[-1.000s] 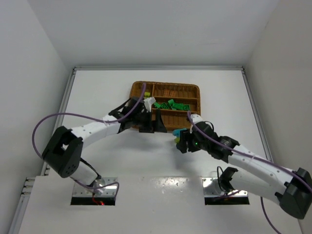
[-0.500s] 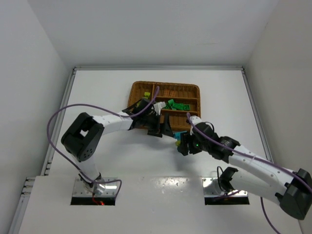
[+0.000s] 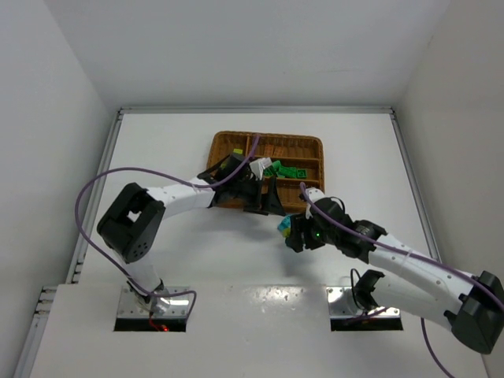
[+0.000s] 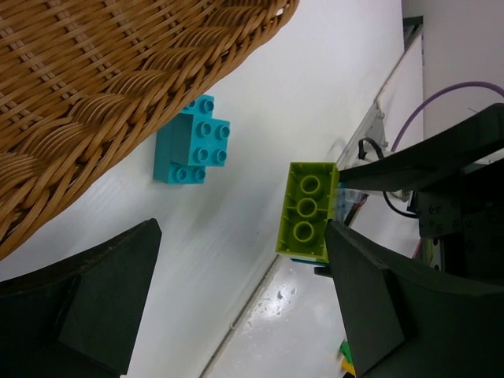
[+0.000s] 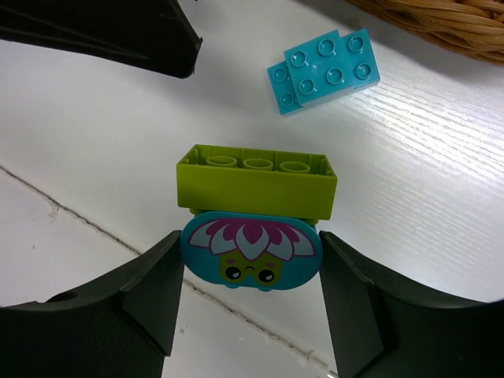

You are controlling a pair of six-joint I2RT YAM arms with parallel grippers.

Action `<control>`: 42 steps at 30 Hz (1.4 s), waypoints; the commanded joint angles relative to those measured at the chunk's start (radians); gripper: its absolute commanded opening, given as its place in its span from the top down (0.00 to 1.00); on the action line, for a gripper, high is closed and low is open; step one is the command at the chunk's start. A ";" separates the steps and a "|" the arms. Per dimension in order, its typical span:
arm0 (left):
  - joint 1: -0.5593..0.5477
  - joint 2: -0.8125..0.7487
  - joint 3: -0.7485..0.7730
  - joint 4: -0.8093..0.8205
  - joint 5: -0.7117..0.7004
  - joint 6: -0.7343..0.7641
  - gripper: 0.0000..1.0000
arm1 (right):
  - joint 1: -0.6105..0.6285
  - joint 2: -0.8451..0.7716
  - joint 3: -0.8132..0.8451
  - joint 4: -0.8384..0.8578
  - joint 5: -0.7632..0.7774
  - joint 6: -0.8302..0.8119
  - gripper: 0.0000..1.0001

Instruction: Sort the legos into containers by color

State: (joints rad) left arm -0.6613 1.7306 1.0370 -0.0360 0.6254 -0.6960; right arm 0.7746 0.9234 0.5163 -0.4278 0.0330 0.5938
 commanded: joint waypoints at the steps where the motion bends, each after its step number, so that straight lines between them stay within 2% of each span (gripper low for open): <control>1: 0.005 -0.030 0.037 0.016 0.020 0.007 0.08 | 0.003 -0.003 0.039 0.023 -0.008 -0.008 0.43; 7: -0.004 -0.043 0.037 -0.057 -0.045 0.007 0.08 | 0.003 0.009 0.050 -0.002 0.011 -0.008 0.43; 10: -0.004 -0.071 0.026 -0.085 -0.065 0.018 0.08 | 0.003 0.069 0.065 -0.037 0.051 0.017 0.43; 12: 0.026 -0.118 -0.024 -0.085 -0.088 0.006 0.08 | 0.003 0.189 0.092 -0.121 0.132 0.082 0.43; 15: 0.057 -0.170 -0.048 -0.152 -0.163 -0.003 0.08 | -0.006 0.284 0.105 -0.184 0.238 0.219 0.43; 16: 0.057 -0.186 -0.048 -0.174 -0.223 -0.003 0.08 | -0.006 0.328 0.119 -0.199 0.281 0.254 0.43; 19: 0.057 -0.247 -0.048 -0.211 -0.276 0.006 0.08 | -0.017 0.351 0.119 -0.200 0.343 0.327 0.43; 22: 0.057 -0.276 -0.039 -0.220 -0.288 0.006 0.08 | -0.038 0.400 0.151 -0.200 0.404 0.339 0.33; 24: 0.057 -0.276 -0.038 -0.243 -0.288 0.015 0.08 | -0.050 0.433 0.188 -0.210 0.404 0.339 0.18; 26: 0.066 -0.285 -0.029 -0.254 -0.302 0.024 0.08 | -0.051 0.443 0.226 -0.221 0.404 0.328 0.13; 29: 0.066 -0.315 -0.029 -0.274 -0.341 0.024 0.08 | -0.020 0.414 0.260 -0.221 0.415 0.328 0.13; 34: 0.112 -0.385 -0.029 -0.326 -0.421 0.024 0.08 | 0.017 0.361 0.300 -0.170 0.375 0.363 0.22; 42: 0.163 -0.442 -0.048 -0.355 -0.434 0.033 0.08 | 0.041 0.538 0.358 -0.074 0.317 0.478 0.24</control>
State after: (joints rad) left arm -0.5068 1.3106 0.9909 -0.3676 0.2058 -0.6777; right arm 0.8089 1.4082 0.8555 -0.5537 0.3798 0.9958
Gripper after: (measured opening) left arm 0.918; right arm 0.762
